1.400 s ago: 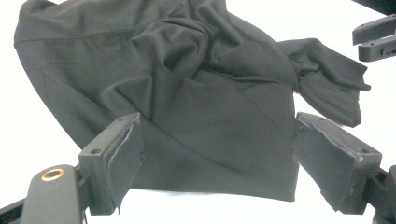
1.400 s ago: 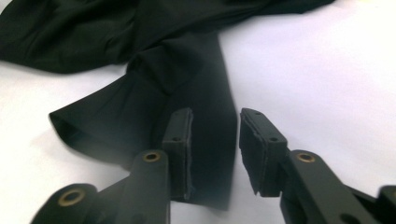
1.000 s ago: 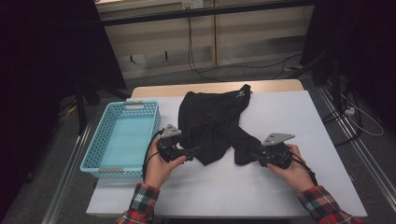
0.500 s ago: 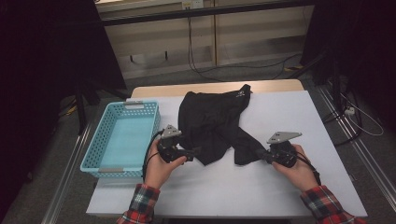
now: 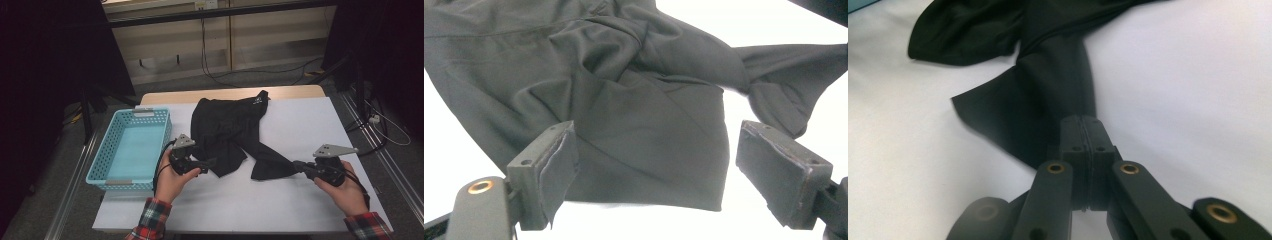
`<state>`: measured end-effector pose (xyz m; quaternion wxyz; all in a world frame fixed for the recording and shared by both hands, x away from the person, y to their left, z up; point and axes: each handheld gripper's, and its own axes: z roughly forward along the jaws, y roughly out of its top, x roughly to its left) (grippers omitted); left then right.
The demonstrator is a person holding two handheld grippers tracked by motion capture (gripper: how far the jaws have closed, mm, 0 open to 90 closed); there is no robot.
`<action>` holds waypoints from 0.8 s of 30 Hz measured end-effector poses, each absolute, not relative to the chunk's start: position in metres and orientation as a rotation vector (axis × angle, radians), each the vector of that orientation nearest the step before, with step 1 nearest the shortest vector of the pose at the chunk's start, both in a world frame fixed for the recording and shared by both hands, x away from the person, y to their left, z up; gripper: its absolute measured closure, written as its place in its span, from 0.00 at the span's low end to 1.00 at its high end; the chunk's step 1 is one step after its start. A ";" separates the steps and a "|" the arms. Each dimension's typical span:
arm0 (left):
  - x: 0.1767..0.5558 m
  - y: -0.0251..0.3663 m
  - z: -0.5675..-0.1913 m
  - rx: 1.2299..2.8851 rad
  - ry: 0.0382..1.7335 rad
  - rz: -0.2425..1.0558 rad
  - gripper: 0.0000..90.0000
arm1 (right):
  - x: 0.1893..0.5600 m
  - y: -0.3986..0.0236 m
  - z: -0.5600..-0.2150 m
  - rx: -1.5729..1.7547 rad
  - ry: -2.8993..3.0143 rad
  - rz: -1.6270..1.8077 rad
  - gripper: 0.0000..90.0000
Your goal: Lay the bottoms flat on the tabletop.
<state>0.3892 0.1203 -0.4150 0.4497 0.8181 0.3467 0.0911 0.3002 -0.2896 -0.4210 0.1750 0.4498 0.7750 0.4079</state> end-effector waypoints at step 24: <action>0.389 0.123 -0.415 2.020 0.861 0.228 0.20 | 0.312 -0.224 -0.432 1.055 2.361 1.110 0.72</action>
